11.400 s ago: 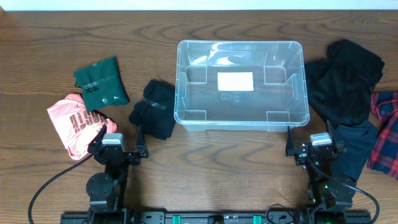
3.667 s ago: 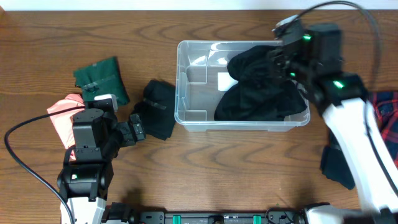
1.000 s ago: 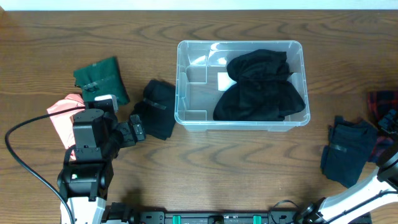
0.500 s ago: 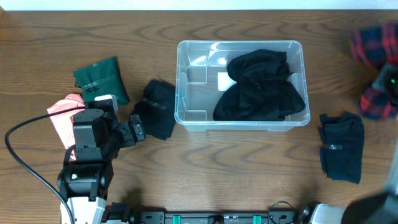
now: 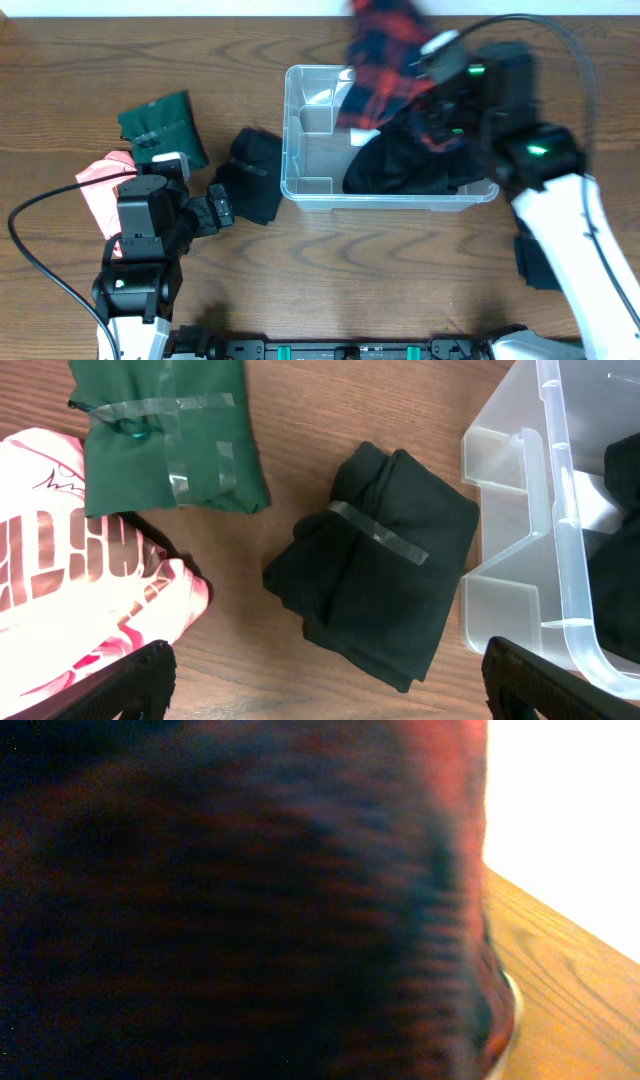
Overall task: Pack container
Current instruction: 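Place the plaid shirt into the container and press it down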
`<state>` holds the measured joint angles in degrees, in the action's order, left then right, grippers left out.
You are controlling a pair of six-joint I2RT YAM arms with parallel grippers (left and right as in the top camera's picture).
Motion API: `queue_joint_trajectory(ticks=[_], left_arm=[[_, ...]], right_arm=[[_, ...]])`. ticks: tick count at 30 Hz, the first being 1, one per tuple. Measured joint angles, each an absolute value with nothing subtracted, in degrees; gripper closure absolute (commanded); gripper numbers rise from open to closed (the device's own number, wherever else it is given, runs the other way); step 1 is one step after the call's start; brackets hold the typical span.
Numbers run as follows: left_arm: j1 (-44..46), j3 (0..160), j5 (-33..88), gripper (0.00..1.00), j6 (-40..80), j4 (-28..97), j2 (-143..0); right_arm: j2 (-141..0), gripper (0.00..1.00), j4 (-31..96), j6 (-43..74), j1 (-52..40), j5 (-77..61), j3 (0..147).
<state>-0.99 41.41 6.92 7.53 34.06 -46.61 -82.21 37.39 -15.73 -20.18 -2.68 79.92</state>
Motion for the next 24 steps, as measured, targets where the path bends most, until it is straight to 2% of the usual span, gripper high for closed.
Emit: queue_joint_trajectory(ticks=[15,16,17,18,20,21,24], left_arm=[[-0.99,41.41,6.92,0.02,7.51,34.06,-46.63],[-0.99,41.41,6.92,0.02,7.53,34.06,-46.63],[-0.99,41.41,6.92,0.02,7.53,34.06,-46.63],[-0.99,41.41,6.92,0.02,7.53,34.09,-46.61],[-0.99,41.41,6.92,0.02,7.53,34.06,-46.63],[-0.99,41.41,6.92,0.02,7.53,34.09,-46.63],[-0.99,41.41,6.92,0.02,7.53,34.09,-46.63]], right_arm=[[-109.47,0.99,36.58,-18.52,-27.20,-1.08,79.92],[-110.34,0.79,36.60,-18.74,-27.81,-0.84,79.92],[-111.20,0.32,36.64,-18.79,-28.53,-0.34,79.92],[-111.70,0.20,36.75,-18.79,-29.19,0.08,79.92],[-111.94,0.05,36.86,-19.03,-30.59,0.54,79.92],[-111.79,0.01,36.84,-18.81,-31.22,1.23,79.92],[-110.54,0.01,36.69,-18.33,-32.77,3.51,79.92]])
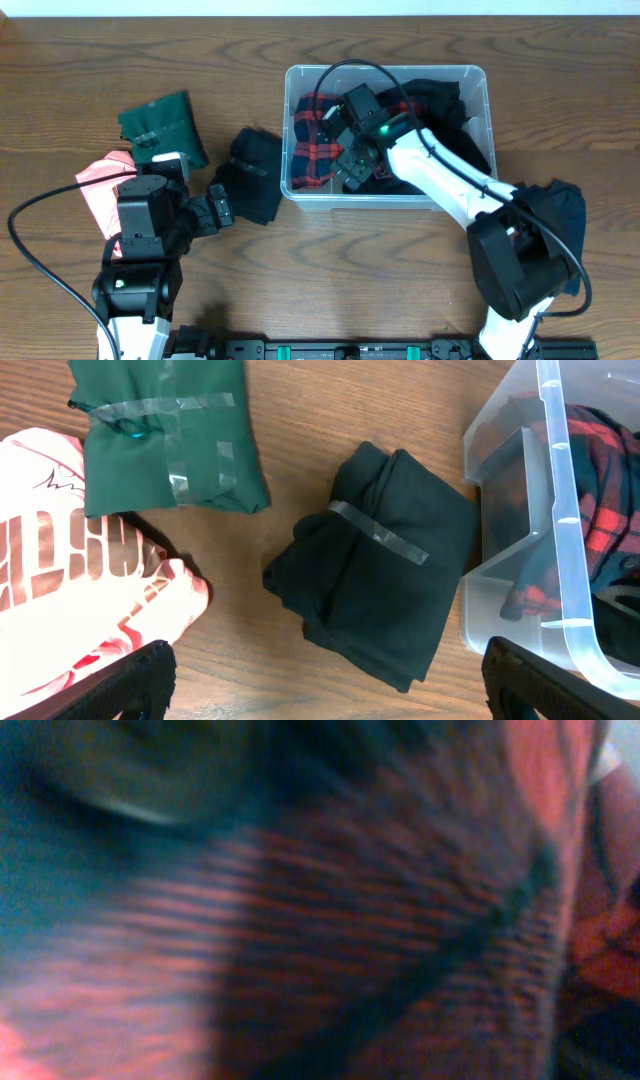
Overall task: Pack container
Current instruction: 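Place the plaid shirt into the container and press it down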
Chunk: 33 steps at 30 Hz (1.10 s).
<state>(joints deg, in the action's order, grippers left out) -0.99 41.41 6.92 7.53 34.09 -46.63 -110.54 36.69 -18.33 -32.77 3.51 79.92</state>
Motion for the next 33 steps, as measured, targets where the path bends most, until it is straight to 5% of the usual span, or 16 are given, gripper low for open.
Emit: queue_joint_trajectory(ticks=[5,10,15,26,28,33], left_arm=[[-0.99,41.41,6.92,0.02,7.53,34.06,-46.63],[-0.99,41.41,6.92,0.02,7.53,34.06,-46.63],[-0.99,41.41,6.92,0.02,7.53,34.06,-46.63],[-0.99,41.41,6.92,0.02,7.53,34.09,-46.63],[-0.99,41.41,6.92,0.02,7.53,34.09,-46.63],[-0.99,41.41,6.92,0.02,7.53,34.09,-46.63]], right_arm=[[-101.93,0.04,32.18,-17.98,-32.49,6.35,80.16],[-95.09,0.76,28.45,-16.75,-32.05,6.66,82.83],[-101.34,0.97,28.47,-11.75,-32.05,2.98,83.48],[-116.97,0.83,33.34,-5.58,-32.58,-3.14,83.90],[-116.53,0.71,35.53,-4.29,-32.47,-2.63,84.73],[-109.43,0.19,40.51,0.14,-31.00,1.72,85.36]])
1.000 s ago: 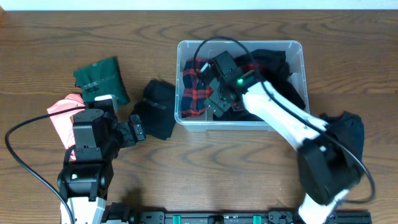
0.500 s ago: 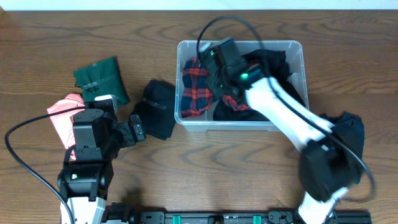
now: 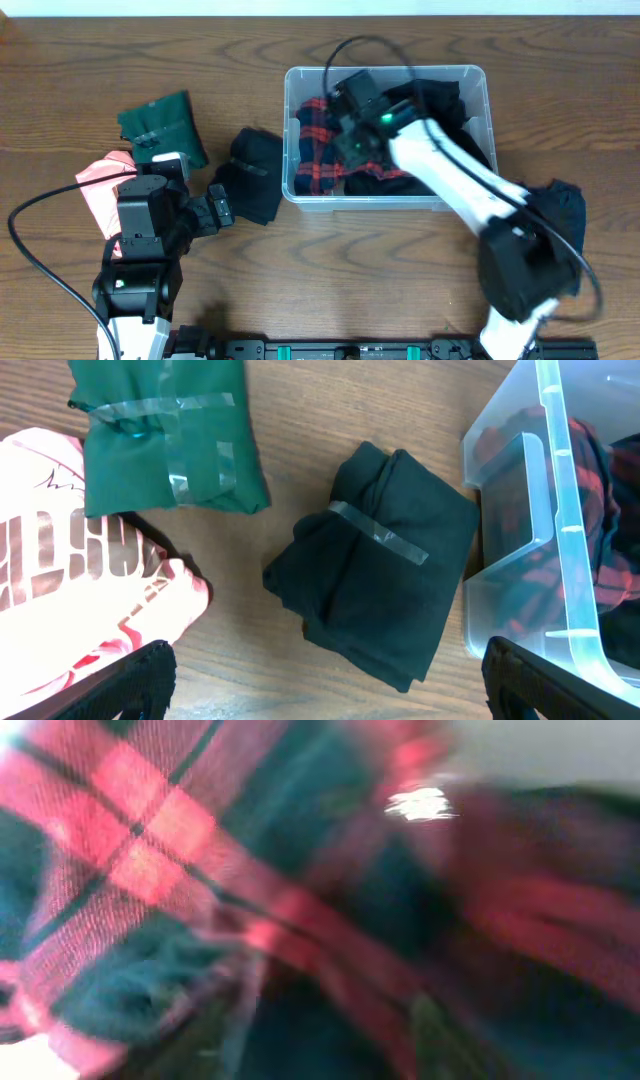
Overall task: Pack container
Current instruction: 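Place the plaid shirt into the container and press it down, then grasp the dark teal garment on the right with the right gripper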
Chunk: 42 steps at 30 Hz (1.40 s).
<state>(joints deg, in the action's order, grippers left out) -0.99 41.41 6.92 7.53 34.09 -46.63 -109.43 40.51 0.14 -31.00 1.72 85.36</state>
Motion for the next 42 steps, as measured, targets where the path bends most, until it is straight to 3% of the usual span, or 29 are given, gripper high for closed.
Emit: queue_joint_trajectory(ticks=[3,9,15,20,27,33,35,37,39,42], left_arm=[[-0.99,41.41,6.92,0.02,7.53,34.09,-46.63],[-0.99,41.41,6.94,0.02,7.53,34.02,-46.63],[-0.99,41.41,7.09,0.02,7.53,33.30,-46.61],[-0.99,41.41,7.09,0.02,7.53,33.17,-46.63],[-0.99,41.41,7.09,0.02,7.53,33.19,-46.63],[-0.99,41.41,7.09,0.02,7.53,33.19,-46.63],[-0.99,41.41,7.09,0.02,7.53,33.19,-46.63],[-0.99,41.41,7.09,0.02,7.53,33.19,-46.63],[-0.99,41.41,7.09,0.02,7.53,33.19,-46.63],[-0.99,41.41,7.09,0.02,7.53,33.19,-46.63]], right_arm=[[-100.07,0.10,42.19,3.49,-25.04,3.68,85.62],[-85.19,0.09,54.74,8.58,-1.37,4.93,88.12],[-85.21,0.01,62.94,9.58,18.13,0.93,81.58],[-86.83,0.01,55.61,4.84,30.68,-4.34,68.03],[-89.76,0.02,43.94,1.08,40.77,-6.33,55.46],[-93.71,0.07,38.26,-0.97,42.15,-7.29,51.59],[-95.11,0.18,37.15,-1.21,42.15,-8.29,51.24],[-96.60,0.48,36.34,-1.67,42.17,-9.87,51.24],[-97.30,0.70,35.99,-1.87,42.15,-12.45,51.29],[-97.30,0.93,36.40,-2.42,42.17,-15.31,51.57]])
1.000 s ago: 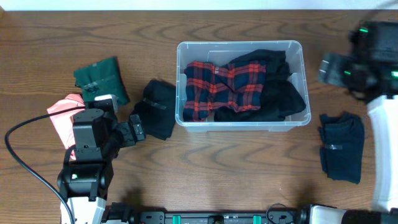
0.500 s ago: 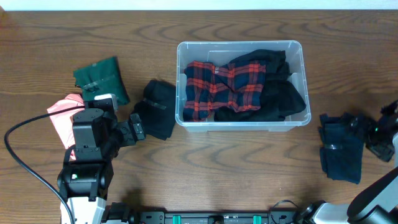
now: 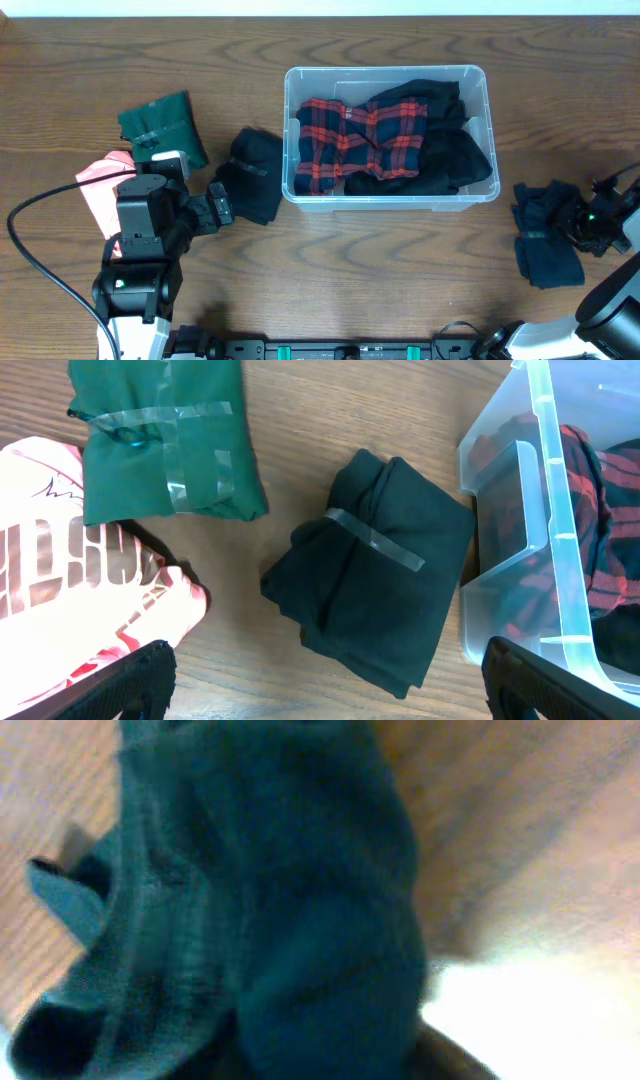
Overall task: Pack container
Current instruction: 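Grasp the dark teal garment on the right with the right gripper, then drop the teal garment into the container and push it down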
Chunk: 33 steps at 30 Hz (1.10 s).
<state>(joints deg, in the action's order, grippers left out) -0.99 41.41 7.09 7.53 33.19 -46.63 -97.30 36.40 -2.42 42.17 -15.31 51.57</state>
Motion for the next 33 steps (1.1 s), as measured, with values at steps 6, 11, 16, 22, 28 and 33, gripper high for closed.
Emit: queue_joint_trajectory(ticks=[6,11,16,22,28,33], left_arm=[[-0.99,41.41,7.09,0.02,7.53,33.19,-46.63],[-0.99,41.41,7.09,0.02,7.51,33.19,-46.63],[-0.99,41.41,7.09,0.02,7.53,33.19,-46.63],[-0.99,41.41,7.09,0.02,7.53,33.19,-46.61],[-0.95,41.41,7.09,0.02,7.53,33.21,-46.61],[-0.95,41.41,7.09,0.02,7.53,33.19,-46.61]], right_arm=[[-95.18,0.99,44.58,-2.17,42.50,-20.67,57.63],[-85.62,0.99,49.69,-1.93,40.45,-22.72,71.42],[-73.95,0.99,49.67,2.44,30.33,-24.84,82.24],[-69.73,0.99,46.24,15.88,10.31,-24.69,83.57],[-76.38,0.99,36.71,31.31,-9.87,-16.34,79.99],[-85.12,0.99,26.76,43.42,-20.60,-10.26,77.01]])
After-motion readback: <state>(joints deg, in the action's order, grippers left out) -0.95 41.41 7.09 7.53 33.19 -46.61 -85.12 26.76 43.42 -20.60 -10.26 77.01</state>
